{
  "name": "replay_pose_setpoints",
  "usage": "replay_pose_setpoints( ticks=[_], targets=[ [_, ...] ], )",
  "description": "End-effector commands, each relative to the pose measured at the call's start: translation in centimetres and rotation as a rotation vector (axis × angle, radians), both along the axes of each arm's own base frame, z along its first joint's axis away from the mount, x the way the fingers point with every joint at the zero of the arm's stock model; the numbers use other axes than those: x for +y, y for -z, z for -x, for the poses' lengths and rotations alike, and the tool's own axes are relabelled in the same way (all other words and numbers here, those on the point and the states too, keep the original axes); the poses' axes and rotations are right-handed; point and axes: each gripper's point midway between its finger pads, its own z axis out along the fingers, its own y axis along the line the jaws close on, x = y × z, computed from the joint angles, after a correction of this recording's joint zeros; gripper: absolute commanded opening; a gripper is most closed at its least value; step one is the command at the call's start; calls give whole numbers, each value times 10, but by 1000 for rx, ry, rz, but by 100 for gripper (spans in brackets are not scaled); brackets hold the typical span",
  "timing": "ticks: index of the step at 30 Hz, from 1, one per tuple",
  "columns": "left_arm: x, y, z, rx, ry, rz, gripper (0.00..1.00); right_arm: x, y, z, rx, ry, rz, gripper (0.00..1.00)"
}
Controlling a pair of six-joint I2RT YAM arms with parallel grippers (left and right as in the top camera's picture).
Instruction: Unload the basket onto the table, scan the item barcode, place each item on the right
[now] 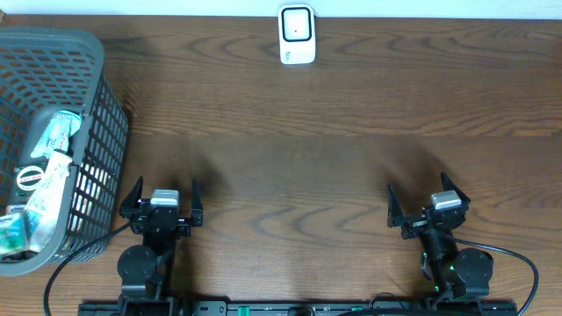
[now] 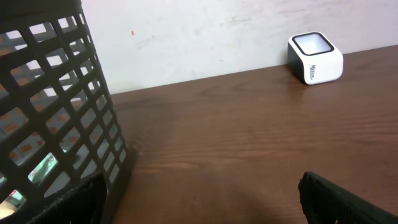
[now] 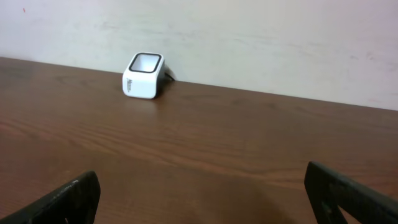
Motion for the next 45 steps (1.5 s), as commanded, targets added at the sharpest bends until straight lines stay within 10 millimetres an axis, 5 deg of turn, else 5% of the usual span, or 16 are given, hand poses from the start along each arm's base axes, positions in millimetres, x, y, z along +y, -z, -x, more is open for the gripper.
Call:
replay_pose_setpoints(
  ticks=[1,16,31,45],
  targets=[
    [1,15,0,40,-3,-14,97,-2,1,0,2,9,-5,99],
    [-1,10,1,30,-6,93,98,-2,1,0,2,9,-5,99],
    [-18,-77,-2,-25,86,181,98,-2,1,0,2,9,-5,99],
    [-51,-155,-53,102,250,287,98,-2,1,0,2,9,-5,99]
  ],
)
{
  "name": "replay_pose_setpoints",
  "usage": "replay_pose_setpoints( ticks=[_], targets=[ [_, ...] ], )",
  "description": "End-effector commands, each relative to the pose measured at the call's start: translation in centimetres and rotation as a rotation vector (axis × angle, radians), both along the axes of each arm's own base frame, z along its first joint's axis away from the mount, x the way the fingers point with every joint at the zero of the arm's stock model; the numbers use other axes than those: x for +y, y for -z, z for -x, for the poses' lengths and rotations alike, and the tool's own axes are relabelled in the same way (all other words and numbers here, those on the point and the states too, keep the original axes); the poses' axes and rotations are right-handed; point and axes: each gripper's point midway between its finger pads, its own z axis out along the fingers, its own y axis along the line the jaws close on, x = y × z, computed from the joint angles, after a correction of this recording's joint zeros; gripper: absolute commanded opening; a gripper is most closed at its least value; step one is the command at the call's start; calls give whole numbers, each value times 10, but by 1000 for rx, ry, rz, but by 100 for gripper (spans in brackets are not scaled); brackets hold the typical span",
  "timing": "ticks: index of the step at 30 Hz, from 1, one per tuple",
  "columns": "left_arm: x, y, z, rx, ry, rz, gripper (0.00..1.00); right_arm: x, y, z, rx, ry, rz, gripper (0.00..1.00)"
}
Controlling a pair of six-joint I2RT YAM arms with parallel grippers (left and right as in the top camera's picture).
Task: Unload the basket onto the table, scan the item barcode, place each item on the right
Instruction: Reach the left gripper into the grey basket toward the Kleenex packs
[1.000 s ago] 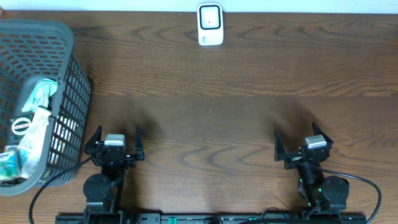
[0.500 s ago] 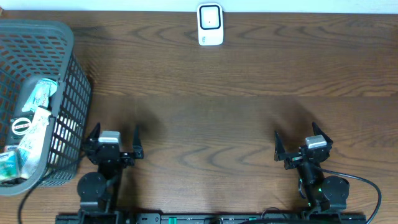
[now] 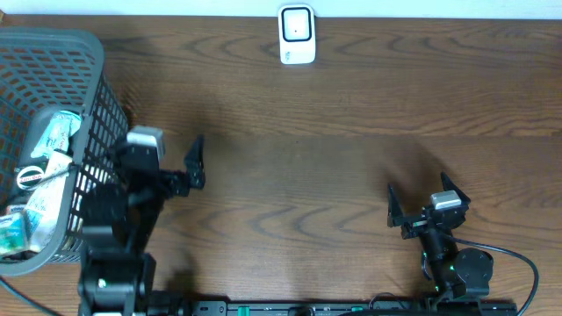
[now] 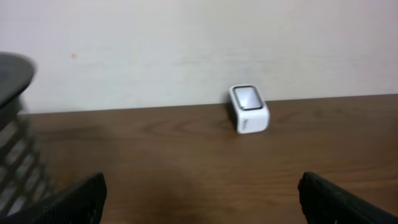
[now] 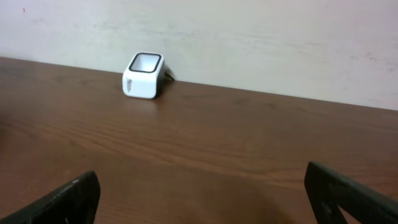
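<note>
The white barcode scanner [image 3: 297,35] stands at the table's far edge, seen as well in the left wrist view [image 4: 249,109] and the right wrist view [image 5: 144,76]. Several packaged items lie in the grey mesh basket [image 3: 92,96] at the left: white-and-green packets [image 3: 53,132], a red-ringed round label [image 3: 31,178] and a green box [image 3: 10,233]. My left gripper [image 3: 154,167] is lifted beside the basket's right wall, open and empty [image 4: 202,205]. At the near right my right gripper [image 3: 421,200] sits low, open and empty [image 5: 202,199].
The basket's rim [image 4: 12,74] shows blurred at the left of the left wrist view. A pale wall runs behind the table's far edge. Brown wooden tabletop [image 3: 316,158] lies between the two arms and the scanner.
My left arm has risen from its low spot at the near edge and now stands higher and further back, beside the basket's right wall, still open. The right arm has not moved.
</note>
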Motion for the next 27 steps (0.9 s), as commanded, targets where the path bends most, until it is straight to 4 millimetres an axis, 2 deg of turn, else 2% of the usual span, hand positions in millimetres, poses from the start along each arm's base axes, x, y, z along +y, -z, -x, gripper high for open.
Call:
replay_pose_setpoints(
  ticks=[1,9,17,27],
  targets=[
    [-13,-29,-11,14,62,55,97,-2,1,0,1,10,-5,99],
    [-12,-55,-27,132,57,55,98,-2,1,0,2,10,-5,99],
    [-13,-70,-22,328,53,57,97,-2,1,0,2,10,-5,99],
    [-13,-55,-7,413,51,59,98,-2,1,0,1,10,-5,99]
  ],
)
